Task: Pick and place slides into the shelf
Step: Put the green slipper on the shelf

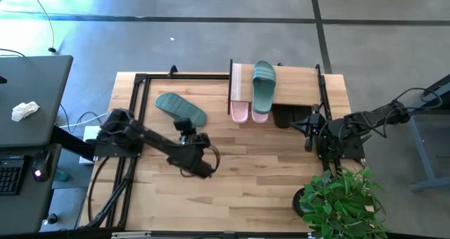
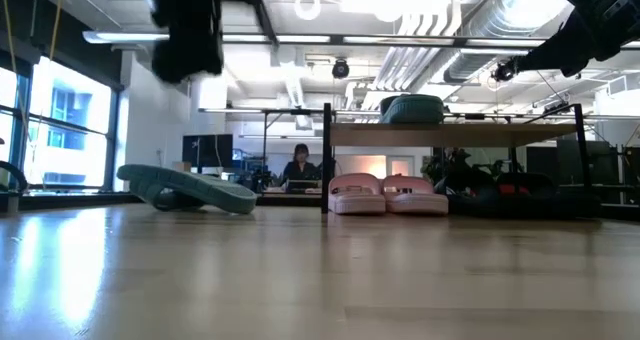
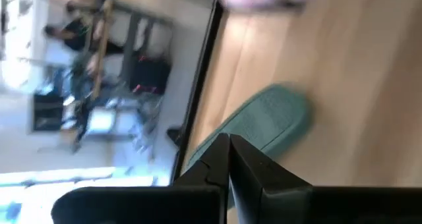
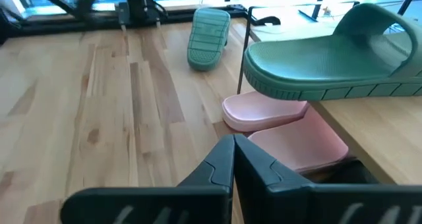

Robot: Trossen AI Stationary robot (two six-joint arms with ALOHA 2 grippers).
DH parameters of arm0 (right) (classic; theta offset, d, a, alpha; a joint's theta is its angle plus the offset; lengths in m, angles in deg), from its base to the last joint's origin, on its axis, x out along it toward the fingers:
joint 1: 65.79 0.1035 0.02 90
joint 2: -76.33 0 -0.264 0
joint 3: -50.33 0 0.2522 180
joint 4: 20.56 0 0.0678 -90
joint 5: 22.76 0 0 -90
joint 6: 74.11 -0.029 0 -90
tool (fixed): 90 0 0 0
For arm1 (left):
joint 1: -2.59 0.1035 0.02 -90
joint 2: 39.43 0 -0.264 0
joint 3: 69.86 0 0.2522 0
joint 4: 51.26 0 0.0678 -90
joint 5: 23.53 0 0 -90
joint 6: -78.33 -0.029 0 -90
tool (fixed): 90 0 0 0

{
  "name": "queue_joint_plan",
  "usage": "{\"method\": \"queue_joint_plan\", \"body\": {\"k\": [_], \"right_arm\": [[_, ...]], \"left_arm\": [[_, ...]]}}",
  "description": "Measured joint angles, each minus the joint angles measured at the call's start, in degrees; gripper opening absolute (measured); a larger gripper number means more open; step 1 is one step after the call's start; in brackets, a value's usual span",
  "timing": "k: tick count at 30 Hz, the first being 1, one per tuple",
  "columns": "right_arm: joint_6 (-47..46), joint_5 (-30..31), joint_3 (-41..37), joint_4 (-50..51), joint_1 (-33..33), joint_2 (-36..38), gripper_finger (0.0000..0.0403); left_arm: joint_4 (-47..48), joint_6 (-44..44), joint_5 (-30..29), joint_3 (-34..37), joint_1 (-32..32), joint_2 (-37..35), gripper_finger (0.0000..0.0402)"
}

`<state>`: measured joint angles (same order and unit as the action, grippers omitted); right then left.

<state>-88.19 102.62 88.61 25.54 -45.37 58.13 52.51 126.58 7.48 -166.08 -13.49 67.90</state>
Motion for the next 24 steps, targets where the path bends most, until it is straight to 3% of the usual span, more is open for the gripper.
{"method": "queue_joint_plan", "body": {"k": [5, 11, 17, 24], "right_arm": [[-0.33, -0.04, 0.00, -0.01, 0.00, -1.82, 0.0000], [-0.44, -0.05, 0.00, 0.00, 0.00, -4.06, 0.0000], [-0.44, 0.06, 0.00, 0.00, 0.00, -5.93, 0.0000], [-0.44, 0.13, 0.00, -0.02, 0.00, -7.21, 0.0000]], "left_arm": [[-0.33, -10.13, 1.50, -6.21, -4.08, -2.17, 0.0000], [-0.06, -24.56, 5.85, -7.92, -9.89, -2.98, 0.0002], [0.03, -26.42, 9.78, -7.80, -12.14, -3.91, 0.0003], [0.00, -30.22, 15.73, -7.80, -10.12, -3.31, 0.0005]]}}
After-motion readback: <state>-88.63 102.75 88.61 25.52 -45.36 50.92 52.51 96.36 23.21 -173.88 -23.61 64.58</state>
